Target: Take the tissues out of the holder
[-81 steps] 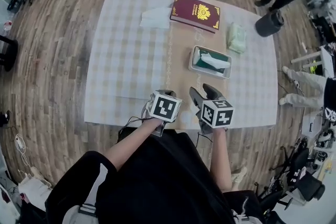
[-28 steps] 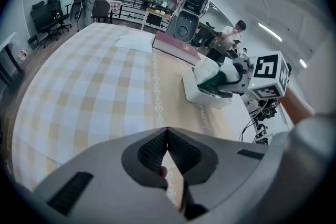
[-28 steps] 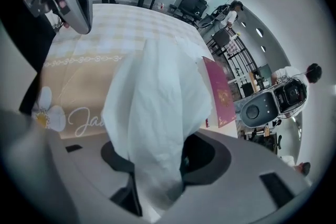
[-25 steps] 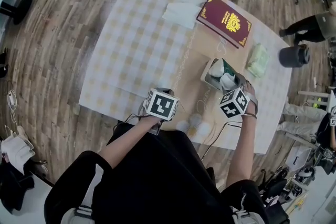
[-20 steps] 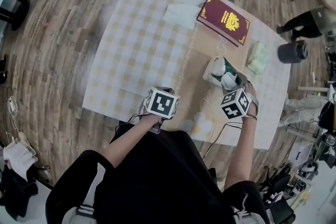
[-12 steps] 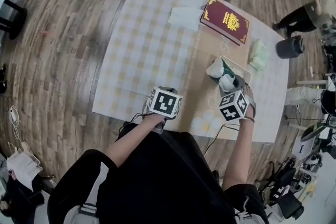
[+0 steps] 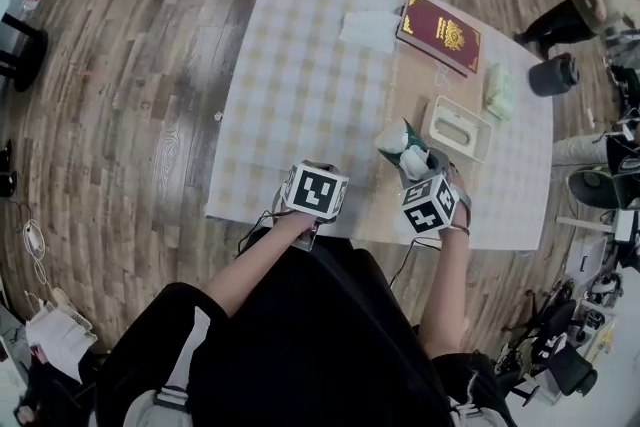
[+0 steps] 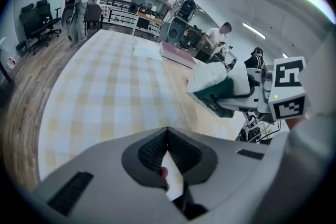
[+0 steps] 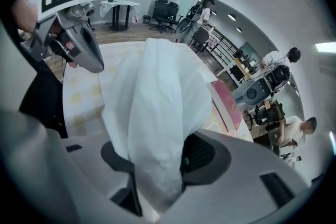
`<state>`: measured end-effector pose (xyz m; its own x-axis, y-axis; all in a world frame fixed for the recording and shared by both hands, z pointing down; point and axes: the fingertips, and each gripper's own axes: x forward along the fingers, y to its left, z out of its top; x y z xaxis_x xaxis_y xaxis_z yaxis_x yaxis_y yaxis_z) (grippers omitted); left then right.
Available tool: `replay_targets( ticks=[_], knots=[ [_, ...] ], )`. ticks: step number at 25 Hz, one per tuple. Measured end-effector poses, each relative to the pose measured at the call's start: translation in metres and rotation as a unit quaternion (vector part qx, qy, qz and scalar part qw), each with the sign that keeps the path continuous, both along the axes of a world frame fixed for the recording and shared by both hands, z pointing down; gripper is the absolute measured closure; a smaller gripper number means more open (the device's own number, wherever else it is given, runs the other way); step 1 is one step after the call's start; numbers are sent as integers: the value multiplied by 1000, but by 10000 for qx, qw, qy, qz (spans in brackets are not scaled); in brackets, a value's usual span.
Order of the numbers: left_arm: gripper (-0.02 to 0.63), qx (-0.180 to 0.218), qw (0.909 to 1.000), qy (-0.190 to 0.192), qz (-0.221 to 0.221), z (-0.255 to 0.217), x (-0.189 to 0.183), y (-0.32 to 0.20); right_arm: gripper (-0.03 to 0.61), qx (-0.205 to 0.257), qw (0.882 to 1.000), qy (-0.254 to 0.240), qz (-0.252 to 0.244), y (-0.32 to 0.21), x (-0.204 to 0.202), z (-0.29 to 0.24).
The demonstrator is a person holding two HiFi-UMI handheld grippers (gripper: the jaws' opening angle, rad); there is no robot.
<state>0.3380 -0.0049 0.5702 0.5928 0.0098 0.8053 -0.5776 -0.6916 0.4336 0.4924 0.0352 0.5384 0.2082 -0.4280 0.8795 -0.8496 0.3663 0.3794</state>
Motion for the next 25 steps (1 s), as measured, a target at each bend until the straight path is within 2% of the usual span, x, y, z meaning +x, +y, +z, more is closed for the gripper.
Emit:
replay_targets(
  ticks=[5, 12, 20, 25],
  knots=[
    [614, -19, 9999, -30, 130, 5, -37, 4, 344, -30, 9996, -285, 89, 1, -56, 10],
    [614, -126, 9997, -171, 94, 15, -91, 9, 344, -139, 9970, -739, 197, 4, -126, 23],
    [614, -130, 9995, -301, -5, 22, -124, 31, 344, -62, 9884, -1431, 513, 14, -189, 27],
    [614, 31, 9993, -303, -221, 17, -143, 46, 344, -16, 9850, -1607, 624, 26, -214, 26]
  ],
)
